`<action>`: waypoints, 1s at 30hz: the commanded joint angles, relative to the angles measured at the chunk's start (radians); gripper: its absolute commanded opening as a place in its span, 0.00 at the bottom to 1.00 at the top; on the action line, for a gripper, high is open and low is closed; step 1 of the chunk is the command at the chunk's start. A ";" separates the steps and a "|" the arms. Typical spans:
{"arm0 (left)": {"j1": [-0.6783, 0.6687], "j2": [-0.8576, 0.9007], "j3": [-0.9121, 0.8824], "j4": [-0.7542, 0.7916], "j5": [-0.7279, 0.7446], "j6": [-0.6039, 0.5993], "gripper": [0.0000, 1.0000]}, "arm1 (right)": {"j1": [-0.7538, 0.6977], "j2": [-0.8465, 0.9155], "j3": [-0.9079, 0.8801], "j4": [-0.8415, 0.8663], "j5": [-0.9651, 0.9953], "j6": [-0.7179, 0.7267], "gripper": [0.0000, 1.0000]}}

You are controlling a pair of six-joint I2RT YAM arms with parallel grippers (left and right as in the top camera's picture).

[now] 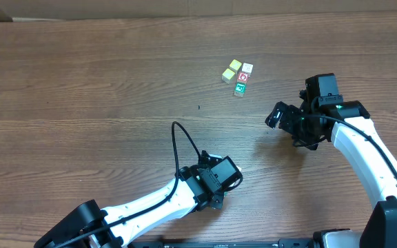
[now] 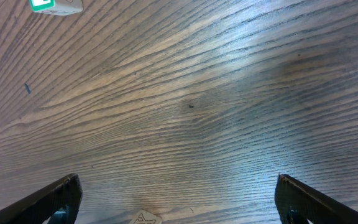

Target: Flip 3 blocks

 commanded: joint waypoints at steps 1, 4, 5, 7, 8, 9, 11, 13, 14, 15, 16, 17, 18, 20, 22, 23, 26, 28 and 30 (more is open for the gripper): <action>0.011 0.000 0.001 -0.037 -0.058 0.019 0.04 | 0.000 0.003 0.010 0.006 0.006 -0.011 1.00; 0.046 0.000 0.040 -0.137 -0.055 0.019 0.04 | 0.000 0.003 0.010 0.005 0.006 -0.011 1.00; 0.058 0.000 0.056 -0.171 -0.049 0.019 0.04 | 0.000 0.003 0.010 0.005 0.006 -0.011 1.00; 0.079 0.000 0.080 -0.221 -0.022 0.041 0.04 | 0.000 0.003 0.010 0.005 0.006 -0.011 1.00; 0.085 0.000 0.085 -0.223 0.019 0.087 0.04 | 0.000 0.003 0.010 0.006 0.006 -0.011 1.00; 0.088 0.000 0.085 -0.218 0.068 0.131 0.04 | 0.000 0.003 0.010 0.005 0.006 -0.011 1.00; 0.088 0.001 0.081 -0.211 0.167 0.206 0.04 | 0.000 0.003 0.010 0.005 0.006 -0.011 1.00; 0.079 0.001 0.070 -0.211 0.193 0.237 0.04 | 0.000 0.003 0.010 0.005 0.006 -0.011 1.00; 0.074 0.002 0.061 -0.211 0.183 0.236 0.04 | 0.000 0.003 0.010 0.005 0.006 -0.011 1.00; 0.071 0.002 0.053 -0.208 0.174 0.235 0.04 | 0.000 0.003 0.010 0.006 0.006 -0.011 1.00; 0.070 0.002 0.044 -0.204 0.174 0.235 0.04 | 0.000 0.003 0.010 0.005 0.006 -0.011 1.00; 0.071 0.002 0.037 -0.200 0.175 0.235 0.04 | 0.000 0.003 0.010 0.005 0.006 -0.011 1.00; 0.071 0.002 0.032 -0.196 0.181 0.235 0.04 | 0.000 0.003 0.010 0.006 0.006 -0.011 1.00; 0.070 0.002 0.031 -0.180 0.197 0.236 0.04 | 0.000 0.003 0.010 0.006 0.006 -0.011 1.00; 0.063 0.002 0.031 -0.170 0.199 0.236 0.04 | 0.000 0.003 0.010 0.005 0.006 -0.011 1.00; 0.056 0.002 0.031 -0.168 0.199 0.236 0.04 | 0.000 0.003 0.010 0.005 0.006 -0.011 1.00; 0.029 0.002 0.031 -0.165 0.200 0.235 0.04 | 0.000 0.003 0.010 0.005 0.006 -0.011 1.00; 0.011 0.002 0.031 -0.155 0.201 0.234 0.04 | 0.000 0.003 0.010 0.005 0.006 -0.011 1.00; -0.006 0.002 0.031 -0.150 0.195 0.215 0.04 | 0.000 0.003 0.010 0.005 0.006 -0.011 1.00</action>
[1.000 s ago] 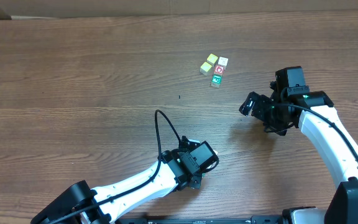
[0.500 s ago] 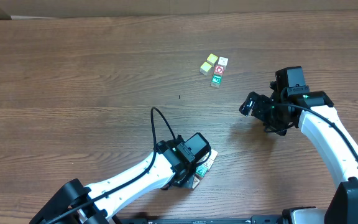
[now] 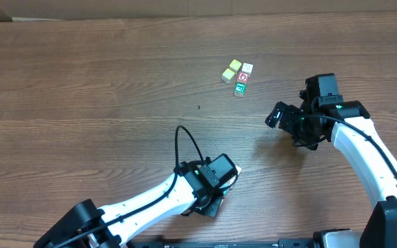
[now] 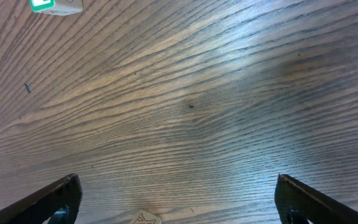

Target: Flip 3 blocks

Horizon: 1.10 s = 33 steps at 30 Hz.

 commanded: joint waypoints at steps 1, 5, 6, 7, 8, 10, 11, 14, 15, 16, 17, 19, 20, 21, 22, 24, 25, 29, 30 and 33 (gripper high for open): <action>-0.031 0.002 -0.005 0.008 0.003 -0.006 0.04 | 0.000 0.003 0.010 0.005 0.006 -0.011 1.00; -0.042 0.002 -0.006 0.009 -0.029 -0.041 0.04 | 0.000 0.003 0.010 0.005 0.006 -0.011 1.00; -0.042 0.002 -0.006 0.009 -0.035 -0.042 0.04 | 0.000 0.003 0.010 0.005 0.006 -0.011 1.00; -0.041 0.002 -0.006 0.004 -0.043 -0.043 0.04 | 0.000 0.003 0.010 0.005 0.006 -0.011 1.00; -0.039 0.002 -0.006 -0.003 -0.050 -0.051 0.04 | 0.000 0.003 0.010 0.005 0.006 -0.011 1.00; -0.037 0.002 -0.006 -0.030 -0.036 -0.068 0.04 | 0.000 0.003 0.010 0.006 0.006 -0.011 1.00; -0.037 0.002 -0.006 -0.037 -0.010 -0.068 0.04 | 0.000 0.003 0.010 0.006 0.006 -0.011 1.00; -0.039 0.002 -0.006 -0.040 0.089 -0.067 0.04 | 0.000 0.003 0.010 0.005 0.006 -0.011 1.00; -0.039 0.002 -0.006 -0.040 0.105 -0.068 0.04 | 0.000 0.003 0.010 0.005 0.006 -0.011 1.00; -0.039 0.002 -0.006 -0.040 0.116 -0.068 0.04 | 0.000 0.003 0.010 0.005 0.006 -0.011 1.00; -0.039 0.002 -0.006 -0.040 0.126 -0.068 0.04 | 0.000 0.003 0.010 0.006 0.006 -0.011 1.00; -0.039 0.002 -0.006 -0.040 0.146 -0.069 0.04 | 0.000 0.003 0.010 0.005 0.006 -0.011 1.00; -0.039 0.002 -0.006 -0.040 0.150 -0.079 0.04 | 0.000 0.003 0.010 0.005 0.006 -0.011 1.00; -0.039 0.002 -0.006 -0.038 0.146 -0.090 0.04 | 0.000 0.003 0.010 0.005 0.006 -0.011 1.00; -0.039 0.002 -0.006 -0.032 0.138 -0.101 0.04 | 0.000 0.003 0.010 0.005 0.006 -0.011 1.00; -0.039 0.002 -0.008 -0.010 0.129 -0.116 0.04 | 0.000 0.003 0.010 0.006 0.006 -0.011 1.00; -0.039 0.002 -0.010 0.003 0.129 -0.121 0.04 | 0.000 0.003 0.010 0.006 0.006 -0.011 1.00; -0.039 0.002 -0.031 0.045 0.127 -0.146 0.04 | 0.000 0.003 0.010 0.005 0.006 -0.011 1.00; -0.039 0.002 -0.039 0.056 0.125 -0.156 0.04 | 0.000 0.003 0.010 0.005 0.006 -0.011 1.00; -0.039 0.002 -0.053 0.063 0.105 -0.166 0.04 | 0.000 0.003 0.010 0.005 0.006 -0.011 1.00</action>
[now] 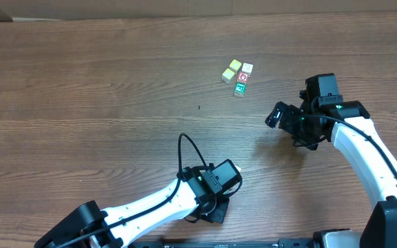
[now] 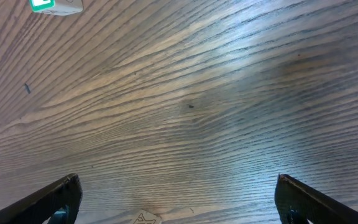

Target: Flip 3 blocks

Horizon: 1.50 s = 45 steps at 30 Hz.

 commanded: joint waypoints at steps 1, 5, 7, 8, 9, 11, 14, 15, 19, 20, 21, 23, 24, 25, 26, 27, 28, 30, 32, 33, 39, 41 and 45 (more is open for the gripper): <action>-0.001 0.002 -0.024 0.002 -0.018 -0.035 0.04 | 0.000 0.003 0.010 0.005 0.006 -0.011 1.00; 0.000 0.002 -0.024 0.011 -0.042 -0.045 0.04 | 0.000 0.003 0.010 0.005 0.006 -0.011 1.00; 0.000 0.002 -0.024 0.022 -0.052 -0.058 0.04 | 0.000 0.003 0.010 0.005 0.006 -0.011 1.00; 0.000 0.002 -0.024 0.024 -0.054 -0.064 0.04 | 0.000 0.003 0.010 0.005 0.006 -0.011 1.00; 0.000 0.002 -0.024 0.028 -0.055 -0.067 0.04 | 0.000 0.003 0.010 0.005 0.006 -0.011 1.00; 0.000 0.002 -0.024 0.028 -0.064 -0.075 0.04 | 0.000 0.003 0.010 0.005 0.006 -0.011 1.00; 0.000 0.002 -0.024 0.027 -0.096 -0.111 0.05 | 0.000 0.003 0.010 0.005 0.006 -0.011 1.00; 0.000 0.002 -0.024 0.029 -0.108 -0.125 0.05 | 0.000 0.003 0.010 0.005 0.006 -0.011 1.00; 0.000 0.002 -0.024 0.032 -0.140 -0.159 0.04 | 0.000 0.003 0.010 0.005 0.006 -0.011 1.00; 0.000 0.002 -0.024 0.037 -0.140 -0.159 0.04 | 0.000 0.003 0.010 0.005 0.006 -0.011 1.00; 0.000 0.002 -0.024 0.041 -0.139 -0.159 0.04 | 0.000 0.003 0.010 0.005 0.006 -0.011 1.00; 0.000 0.002 -0.024 0.045 -0.139 -0.160 0.04 | 0.000 0.003 0.010 0.005 0.006 -0.011 1.00; 0.000 0.002 -0.024 0.046 -0.140 -0.164 0.05 | 0.000 0.003 0.010 0.005 0.006 -0.011 1.00; 0.000 0.002 -0.024 0.049 -0.139 -0.164 0.04 | 0.000 0.003 0.010 0.005 0.006 -0.011 1.00; 0.000 0.002 -0.024 0.052 -0.138 -0.164 0.04 | 0.000 0.003 0.010 0.005 0.006 -0.011 1.00; 0.000 0.002 -0.024 0.051 -0.133 -0.167 0.04 | 0.000 0.003 0.010 0.005 0.006 -0.011 1.00; 0.000 0.001 -0.024 0.046 -0.124 -0.174 0.04 | 0.000 0.003 0.010 0.005 0.006 -0.011 1.00; 0.000 0.001 -0.024 0.021 -0.077 -0.187 0.04 | 0.000 0.003 0.010 0.005 0.006 -0.011 1.00; 0.000 0.002 -0.024 0.014 -0.047 -0.198 0.04 | 0.000 0.003 0.010 0.005 0.006 -0.011 1.00; -0.001 0.001 -0.024 0.014 -0.031 -0.199 0.04 | 0.000 0.003 0.010 0.005 0.006 -0.011 1.00; -0.002 -0.037 -0.008 -0.019 0.007 -0.200 0.04 | 0.000 0.003 0.010 0.005 0.006 -0.011 1.00; -0.001 -0.086 0.012 -0.040 -0.003 -0.200 0.04 | 0.000 0.003 0.010 0.005 0.006 -0.011 1.00; 0.012 -0.223 0.047 -0.064 -0.026 -0.217 0.04 | 0.000 0.003 0.010 0.005 0.006 -0.011 1.00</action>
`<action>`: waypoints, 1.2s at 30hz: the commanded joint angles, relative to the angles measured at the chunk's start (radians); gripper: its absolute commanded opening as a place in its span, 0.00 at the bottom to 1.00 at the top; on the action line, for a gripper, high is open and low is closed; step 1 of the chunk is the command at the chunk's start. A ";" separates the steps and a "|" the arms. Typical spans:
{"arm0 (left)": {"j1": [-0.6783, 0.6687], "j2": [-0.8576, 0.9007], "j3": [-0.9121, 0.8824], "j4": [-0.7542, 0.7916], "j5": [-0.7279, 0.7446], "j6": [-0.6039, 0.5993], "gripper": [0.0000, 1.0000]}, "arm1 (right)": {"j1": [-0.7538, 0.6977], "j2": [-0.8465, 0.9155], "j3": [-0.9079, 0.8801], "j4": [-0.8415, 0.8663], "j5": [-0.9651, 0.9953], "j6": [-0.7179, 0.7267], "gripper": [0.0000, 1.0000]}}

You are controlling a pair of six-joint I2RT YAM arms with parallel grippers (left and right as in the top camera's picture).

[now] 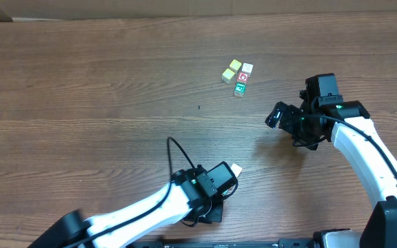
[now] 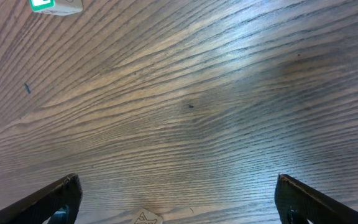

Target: Flip 3 blocks

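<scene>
Several small blocks sit in a tight cluster at the back of the table: two yellow blocks (image 1: 231, 69), a white one with a red mark (image 1: 244, 76) and a green-marked block (image 1: 240, 88). The green block (image 2: 55, 5) also shows at the top left of the right wrist view. My right gripper (image 1: 276, 116) is open to the right of and nearer than the cluster, its dark fingers (image 2: 61, 198) wide apart over bare wood. My left gripper (image 1: 225, 180) is low near the front edge, far from the blocks. A small pale piece (image 1: 235, 168) shows at its tip, and I cannot tell what it is.
The wooden table (image 1: 88, 89) spreads wide to the left of the blocks. The left arm's black cable (image 1: 174, 148) loops up above its wrist. A cardboard edge (image 1: 185, 8) runs along the back.
My left wrist has shifted slightly down and left near the front edge, and a pale piece now shows at its tip. The right arm and the blocks have not moved.
My left gripper was low near the front middle at the oldest moment, and it stayed there, turning and shifting a little at each later moment. My right gripper stayed open in the same spot throughout. The cluster of blocks looks the same in every frame.
</scene>
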 commanded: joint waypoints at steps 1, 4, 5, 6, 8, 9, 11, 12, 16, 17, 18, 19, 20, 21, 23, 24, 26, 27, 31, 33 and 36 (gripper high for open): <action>0.018 -0.153 0.056 -0.011 -0.006 -0.042 0.04 | 0.000 0.003 0.010 0.005 0.006 -0.011 1.00; 0.026 -0.187 0.055 -0.061 -0.037 -0.047 0.04 | 0.000 0.003 0.010 0.005 0.006 -0.011 1.00; 0.025 -0.179 0.054 -0.070 -0.049 -0.047 0.04 | 0.000 0.003 0.010 0.006 0.006 -0.011 1.00; 0.024 -0.170 0.052 -0.075 -0.051 -0.047 0.04 | 0.000 0.003 0.010 0.005 0.006 -0.011 1.00; 0.024 -0.142 0.048 -0.075 -0.040 -0.047 0.04 | 0.000 0.003 0.010 0.006 0.006 -0.011 1.00; 0.024 -0.124 0.048 -0.075 -0.035 -0.046 0.04 | 0.000 0.003 0.010 0.005 0.006 -0.011 1.00; 0.024 -0.087 0.048 -0.075 -0.013 -0.046 0.04 | 0.000 0.003 0.010 0.010 -0.006 0.006 1.00; 0.024 -0.070 0.048 -0.074 -0.005 -0.046 0.04 | 0.000 0.003 0.010 0.013 -0.007 0.008 1.00; 0.024 -0.006 0.048 -0.074 0.033 -0.034 0.04 | 0.000 0.003 0.010 0.031 -0.070 0.008 1.00; 0.020 0.004 0.048 -0.071 0.038 -0.035 0.04 | 0.000 0.003 0.010 0.023 -0.102 0.008 1.00; 0.015 0.013 0.048 -0.066 0.040 -0.035 0.04 | -0.001 0.003 0.010 0.006 -0.122 0.008 1.00; 0.010 0.019 0.048 -0.062 0.040 -0.035 0.04 | -0.001 0.003 0.010 -0.015 -0.132 0.008 1.00; 0.004 0.020 0.048 -0.058 0.039 -0.035 0.04 | -0.001 0.003 0.010 -0.040 -0.134 0.008 1.00; 0.001 0.020 0.048 -0.053 0.039 -0.035 0.04 | -0.001 0.003 0.010 -0.072 -0.126 0.008 1.00; -0.003 0.019 0.048 -0.034 0.039 -0.036 0.04 | -0.001 0.005 -0.001 -0.103 -0.098 -0.004 1.00; -0.003 0.019 0.048 -0.013 0.039 -0.036 0.04 | 0.003 0.005 -0.017 -0.101 -0.079 -0.004 1.00; -0.003 0.020 0.048 0.008 0.039 -0.035 0.04 | 0.003 0.005 -0.026 -0.098 -0.085 -0.037 0.77; -0.003 0.020 0.048 0.013 0.036 -0.036 0.04 | 0.003 0.005 -0.026 -0.096 -0.105 -0.085 0.04; -0.003 0.021 0.048 0.016 0.008 -0.038 0.04 | 0.010 0.005 -0.038 -0.107 -0.164 -0.096 0.04; -0.003 0.021 0.048 0.015 0.003 -0.043 0.04 | 0.026 0.005 -0.060 -0.072 -0.201 -0.096 0.04; -0.003 0.021 0.048 0.016 0.001 -0.060 0.04 | 0.053 0.013 -0.083 -0.003 -0.241 -0.093 0.04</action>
